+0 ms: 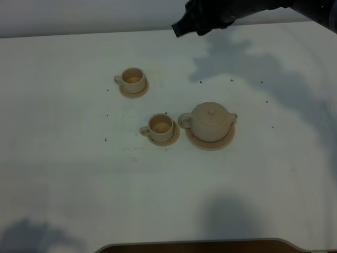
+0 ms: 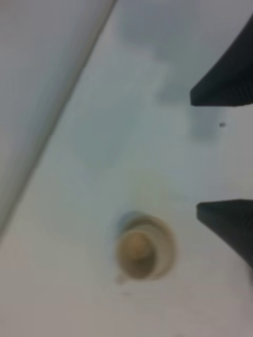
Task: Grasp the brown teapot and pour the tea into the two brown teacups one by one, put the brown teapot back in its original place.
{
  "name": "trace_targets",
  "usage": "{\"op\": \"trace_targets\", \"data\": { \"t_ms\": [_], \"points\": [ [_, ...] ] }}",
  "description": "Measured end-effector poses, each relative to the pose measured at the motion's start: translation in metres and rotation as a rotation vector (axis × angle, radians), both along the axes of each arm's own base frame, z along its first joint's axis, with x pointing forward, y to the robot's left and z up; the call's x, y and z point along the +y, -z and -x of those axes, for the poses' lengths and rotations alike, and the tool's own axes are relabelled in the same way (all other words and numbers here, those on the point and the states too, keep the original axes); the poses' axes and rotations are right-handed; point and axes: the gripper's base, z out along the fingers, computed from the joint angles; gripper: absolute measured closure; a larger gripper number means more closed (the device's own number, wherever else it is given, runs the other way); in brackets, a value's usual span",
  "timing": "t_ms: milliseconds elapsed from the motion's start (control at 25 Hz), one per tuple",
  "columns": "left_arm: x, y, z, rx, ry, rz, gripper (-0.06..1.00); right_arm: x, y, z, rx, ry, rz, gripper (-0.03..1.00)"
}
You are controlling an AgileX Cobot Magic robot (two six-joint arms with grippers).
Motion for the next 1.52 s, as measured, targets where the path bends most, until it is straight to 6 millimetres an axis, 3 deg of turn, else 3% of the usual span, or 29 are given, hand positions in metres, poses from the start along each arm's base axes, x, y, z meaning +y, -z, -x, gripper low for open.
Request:
{"op": "trace_targets", "data": {
  "t_ms": [520,840,1000,1240,1520],
  "points": [
    [0.0,0.0,0.0,0.0,0.0,0.0,0.59,-0.002,0.01,0.011,0.069,-0.173,0.164,0.54],
    [0.0,0.0,0.0,0.0,0.0,0.0,0.59,0.003,0.012,0.02,0.056,-0.385,0.221,0.54],
    [0.0,0.0,0.0,0.0,0.0,0.0,0.59,0.016,0.023,0.022,0.042,-0.477,0.253,0.54],
    [0.0,0.0,0.0,0.0,0.0,0.0,0.59,0.033,0.055,0.021,0.072,-0.554,0.311,0.54],
    [0.0,0.0,0.0,0.0,0.0,0.0,0.59,0.048,0.058,0.029,-0.024,-0.636,0.437,0.54]
  ]
}}
